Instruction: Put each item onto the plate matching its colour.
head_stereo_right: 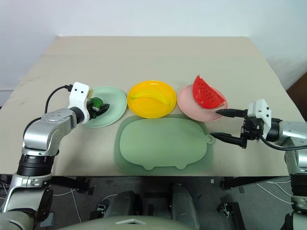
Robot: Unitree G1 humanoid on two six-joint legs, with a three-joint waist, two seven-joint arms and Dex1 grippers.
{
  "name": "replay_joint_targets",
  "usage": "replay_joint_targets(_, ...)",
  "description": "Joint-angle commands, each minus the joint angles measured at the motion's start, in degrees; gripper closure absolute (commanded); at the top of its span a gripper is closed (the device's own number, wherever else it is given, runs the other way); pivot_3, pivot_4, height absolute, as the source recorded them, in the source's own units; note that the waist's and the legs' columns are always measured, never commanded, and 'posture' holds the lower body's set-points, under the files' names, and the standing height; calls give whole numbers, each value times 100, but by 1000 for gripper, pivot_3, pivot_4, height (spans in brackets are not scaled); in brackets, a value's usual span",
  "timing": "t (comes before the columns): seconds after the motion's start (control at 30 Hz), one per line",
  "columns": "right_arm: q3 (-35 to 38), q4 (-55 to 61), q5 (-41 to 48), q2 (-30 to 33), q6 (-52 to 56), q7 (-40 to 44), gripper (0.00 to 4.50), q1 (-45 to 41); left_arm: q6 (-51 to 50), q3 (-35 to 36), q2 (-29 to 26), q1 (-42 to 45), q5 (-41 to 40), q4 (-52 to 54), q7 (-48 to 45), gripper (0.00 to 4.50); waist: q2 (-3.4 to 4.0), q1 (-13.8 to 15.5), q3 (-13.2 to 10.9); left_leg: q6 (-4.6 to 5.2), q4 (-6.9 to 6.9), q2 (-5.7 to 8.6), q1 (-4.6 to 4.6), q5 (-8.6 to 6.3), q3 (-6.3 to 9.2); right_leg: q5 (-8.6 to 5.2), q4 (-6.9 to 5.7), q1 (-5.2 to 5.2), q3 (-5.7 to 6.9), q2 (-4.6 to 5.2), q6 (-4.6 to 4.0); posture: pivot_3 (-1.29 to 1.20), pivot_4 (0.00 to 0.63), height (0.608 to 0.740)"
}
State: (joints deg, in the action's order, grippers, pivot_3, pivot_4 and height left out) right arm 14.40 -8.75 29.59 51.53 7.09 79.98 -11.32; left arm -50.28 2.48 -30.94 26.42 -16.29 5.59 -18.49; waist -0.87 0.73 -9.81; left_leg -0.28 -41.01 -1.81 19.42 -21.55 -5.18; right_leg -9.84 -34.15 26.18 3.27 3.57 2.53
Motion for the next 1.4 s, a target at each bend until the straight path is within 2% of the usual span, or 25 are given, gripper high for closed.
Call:
replay_joint_targets(0.03,135,236,107,-29,-6,-43,0,21,204,83,-33,-6,91,84,-71,21,0,1,0,0,0,0,-1,0,0,0,0,0,0,0,0,0,150,736)
replay_joint_targets(0.23,147,277,117,-59,3,-77,0,62,440,271,-97,13,137,198,-138,21,0,0,0,3,0,0,0,-1,0,0,0,0,0,0,0,0,150,736)
replay_joint_targets(0.27,164,300,125,-60,4,-88,0,92,385,495,-139,10,-25,368,-209,21,0,0,0,2,0,0,0,-1,0,0,-1,0,0,0,0,0,150,736)
replay_joint_targets(0.37,227,277,139,-47,-10,-104,0,150,185,1159,-512,-98,-345,879,-449,21,-7,-15,-4,2,0,-3,5,-1,1,0,-2,9,1,0,0,0,150,736)
replay_joint_targets(0.47,302,295,178,-37,20,-163,0,186,264,1603,-1119,-523,-416,1260,-845,21,-3,-55,-3,-1,5,-5,4,0,-5,0,-7,17,-1,-2,0,0,150,736)
replay_joint_targets(0.6,365,372,206,-31,81,-219,0,220,950,2395,-1533,-1263,-828,1321,-1812,21,0,-36,-2,2,8,-8,-1,-2,-9,-1,-8,15,0,1,-2,0,150,736)
replay_joint_targets(0.63,382,345,199,-23,75,-221,0,214,1420,2648,-1580,-1587,-900,1240,-2273,21,-1,-26,-3,6,6,-8,1,-3,-10,-5,-6,16,0,1,-8,0,150,736)
replay_joint_targets(0.73,458,214,185,31,51,-211,0,180,2311,3332,-1612,-2330,-1342,783,-3561,21,0,-2,-3,12,4,-8,3,-7,-13,-13,-5,18,0,3,-22,0,150,736)
replay_joint_targets(0.8,527,204,197,58,64,-227,0,200,2344,3666,-1648,-2551,-1784,304,-4221,21,0,2,-3,12,4,-8,5,-7,-14,-14,-5,21,1,3,-24,0,150,736)
replay_joint_targets(0.93,730,128,139,79,-28,-259,0,394,3139,3738,-1690,-2971,-1572,-568,-4812,21,2,4,-4,13,4,-8,4,-7,-15,-15,-4,20,2,2,-24,0,150,736)
replay_joint_targets(1.13,1264,216,226,116,5,-331,0,947,4194,3549,-1454,-3413,-1421,-1215,-5282,21,1,-2,-4,20,4,-12,6,-12,-21,-15,2,22,0,4,-23,0,150,736)
replay_joint_targets(1.3,1810,301,325,114,-45,-232,0,1528,4871,3511,-1127,-3352,-1624,-1648,-5571,21,1,7,-4,24,5,-14,6,-15,-22,-15,2,22,0,6,-23,0,150,736)
replay_joint_targets(1.4,2106,254,297,102,-176,-245,0,1809,5100,3483,-1180,-3220,-1604,-2117,-5776,21,-1,0,-3,26,5,-15,6,-16,-22,-15,3,22,0,6,-23,0,150,736)
